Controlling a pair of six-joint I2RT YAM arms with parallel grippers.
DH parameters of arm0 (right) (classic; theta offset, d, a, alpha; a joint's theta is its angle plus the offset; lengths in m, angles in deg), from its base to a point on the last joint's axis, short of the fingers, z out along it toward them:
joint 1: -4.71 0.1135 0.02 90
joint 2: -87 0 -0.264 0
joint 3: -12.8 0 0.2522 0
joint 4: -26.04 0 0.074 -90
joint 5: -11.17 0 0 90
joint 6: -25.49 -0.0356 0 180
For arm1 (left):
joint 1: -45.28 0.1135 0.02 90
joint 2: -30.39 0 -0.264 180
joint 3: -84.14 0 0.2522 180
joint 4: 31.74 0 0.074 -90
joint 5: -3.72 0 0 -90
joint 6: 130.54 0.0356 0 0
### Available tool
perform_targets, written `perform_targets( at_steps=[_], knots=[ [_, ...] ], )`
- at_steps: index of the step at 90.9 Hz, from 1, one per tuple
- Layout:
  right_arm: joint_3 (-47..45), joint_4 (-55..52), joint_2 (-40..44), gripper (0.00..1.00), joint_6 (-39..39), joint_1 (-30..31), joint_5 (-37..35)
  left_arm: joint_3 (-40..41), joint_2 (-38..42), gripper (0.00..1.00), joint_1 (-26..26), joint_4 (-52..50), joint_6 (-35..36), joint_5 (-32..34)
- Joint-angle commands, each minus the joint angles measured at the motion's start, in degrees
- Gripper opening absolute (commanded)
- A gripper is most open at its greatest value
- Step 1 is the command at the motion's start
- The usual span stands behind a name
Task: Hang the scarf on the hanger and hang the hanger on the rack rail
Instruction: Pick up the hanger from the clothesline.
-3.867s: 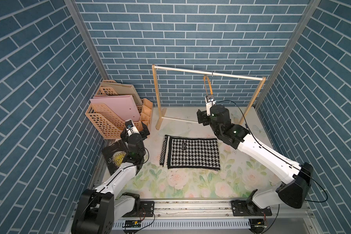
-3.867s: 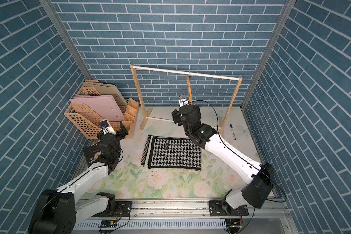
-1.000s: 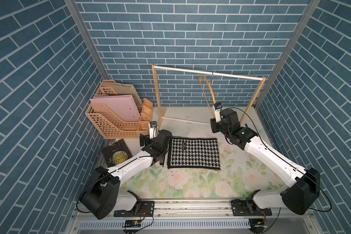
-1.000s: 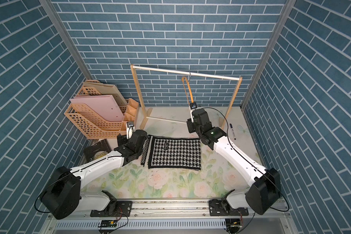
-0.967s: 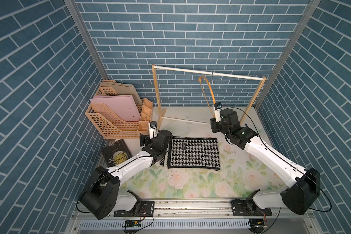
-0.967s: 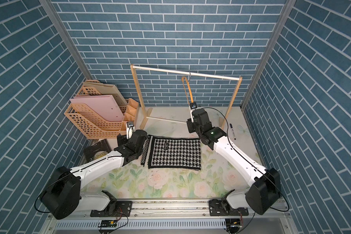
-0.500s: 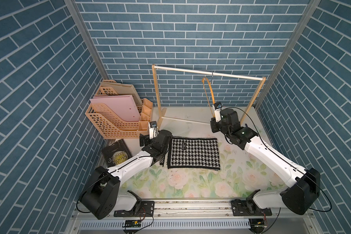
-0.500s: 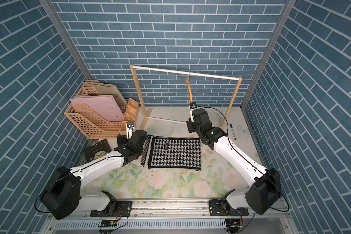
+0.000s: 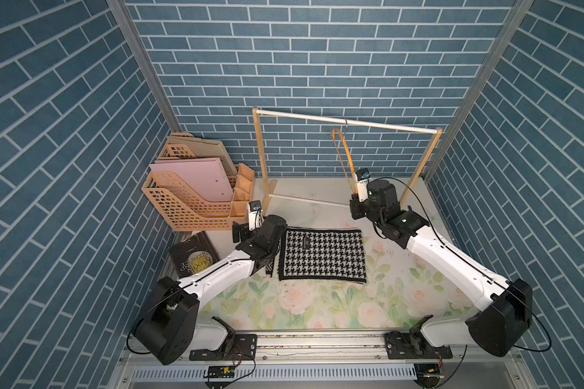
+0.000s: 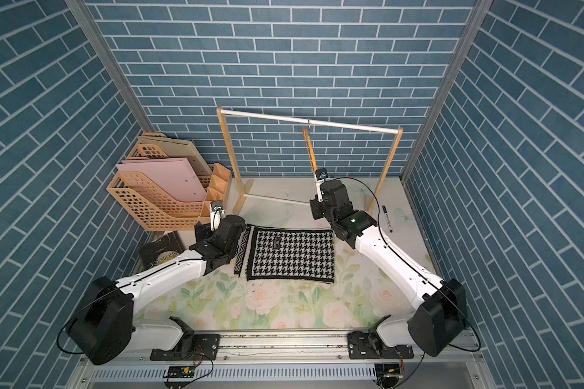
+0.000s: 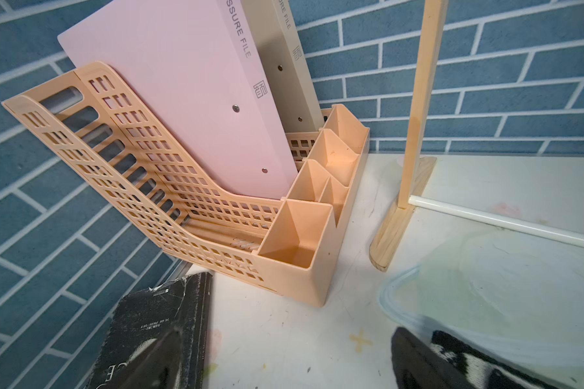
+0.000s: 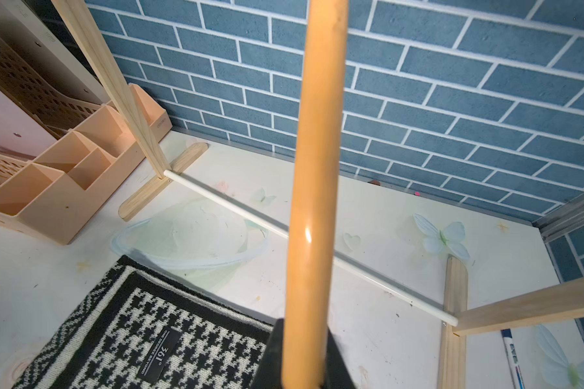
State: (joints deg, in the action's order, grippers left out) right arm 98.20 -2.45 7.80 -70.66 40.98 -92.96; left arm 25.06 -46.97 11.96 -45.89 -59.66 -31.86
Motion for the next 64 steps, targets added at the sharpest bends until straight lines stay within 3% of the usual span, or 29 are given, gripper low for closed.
perform_targets(
  at_steps=[1, 14, 26, 43, 64],
  knots=[
    [0.5, 4.8, -0.3, 0.0, 0.7, 0.2, 0.9, -2.3, 2.1, 1.0, -0.7, -1.7, -0.3, -2.1],
    [-0.7, 10.3, 1.1, 0.0, 0.7, 0.5, 0.3, -5.1, 4.4, 0.99, -1.3, -3.2, 0.3, -5.6],
    [-1.2, 14.5, 2.8, 0.0, 1.1, 1.3, -1.5, -10.5, 5.7, 1.0, -1.4, -7.6, 0.5, -14.1],
    [-4.1, 16.0, 5.9, 0.0, 2.9, 3.5, -3.2, -15.4, 7.4, 1.0, -3.2, -8.1, -0.2, -15.3],
    [-14.7, 16.7, 12.8, 0.0, 3.6, 7.3, -4.4, -19.5, 10.6, 1.0, -6.0, -4.4, 0.6, -22.8]
  ],
)
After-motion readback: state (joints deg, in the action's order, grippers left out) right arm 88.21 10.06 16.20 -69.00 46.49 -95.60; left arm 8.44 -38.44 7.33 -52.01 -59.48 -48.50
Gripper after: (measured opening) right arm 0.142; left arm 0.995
